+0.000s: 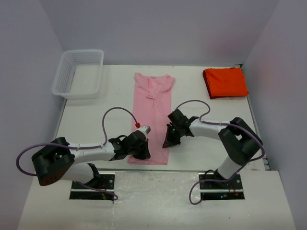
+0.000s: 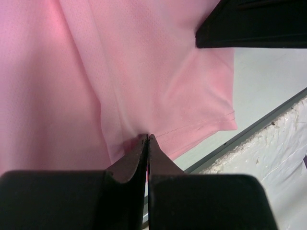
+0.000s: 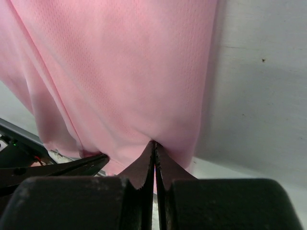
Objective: Fold and stack the t-shirts
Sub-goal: Grab the bottom of the folded rectangular tshirt with both arms
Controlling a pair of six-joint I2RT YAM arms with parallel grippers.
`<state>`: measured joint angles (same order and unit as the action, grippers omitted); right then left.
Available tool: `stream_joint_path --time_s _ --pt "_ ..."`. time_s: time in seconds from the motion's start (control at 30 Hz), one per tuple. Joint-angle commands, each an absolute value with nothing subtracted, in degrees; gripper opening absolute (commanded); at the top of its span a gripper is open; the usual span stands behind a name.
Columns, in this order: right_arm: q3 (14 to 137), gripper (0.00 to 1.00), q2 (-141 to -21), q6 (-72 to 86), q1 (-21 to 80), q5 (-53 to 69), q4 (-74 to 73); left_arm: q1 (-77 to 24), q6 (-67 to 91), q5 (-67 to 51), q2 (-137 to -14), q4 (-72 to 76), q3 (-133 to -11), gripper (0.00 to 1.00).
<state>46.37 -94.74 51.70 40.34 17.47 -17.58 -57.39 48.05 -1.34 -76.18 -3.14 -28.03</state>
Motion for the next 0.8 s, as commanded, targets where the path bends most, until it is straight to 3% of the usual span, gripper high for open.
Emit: stream_joint_path --time_s 0.0,0.37,0.63,0.77 --pt "45.35 0.00 -93.52 55.54 40.17 11.87 -19.07 -57.30 49.13 -0.26 -73.83 -6.94 -25.93 0.00" --pt "46.67 0.00 -95.19 54.94 39.29 12.30 -19.16 -58.88 47.03 -0.97 -72.87 -4.39 -25.66 0.03" --pt "45.79 0.00 -83.95 44.66 40.34 10.46 -18.11 -64.07 41.05 3.42 -66.19 -4.83 -31.37 0.21" --pt "46.49 0.00 -71.41 40.96 41.22 7.92 -20.65 -64.07 36.92 9.29 -63.99 -8.43 -36.64 0.31"
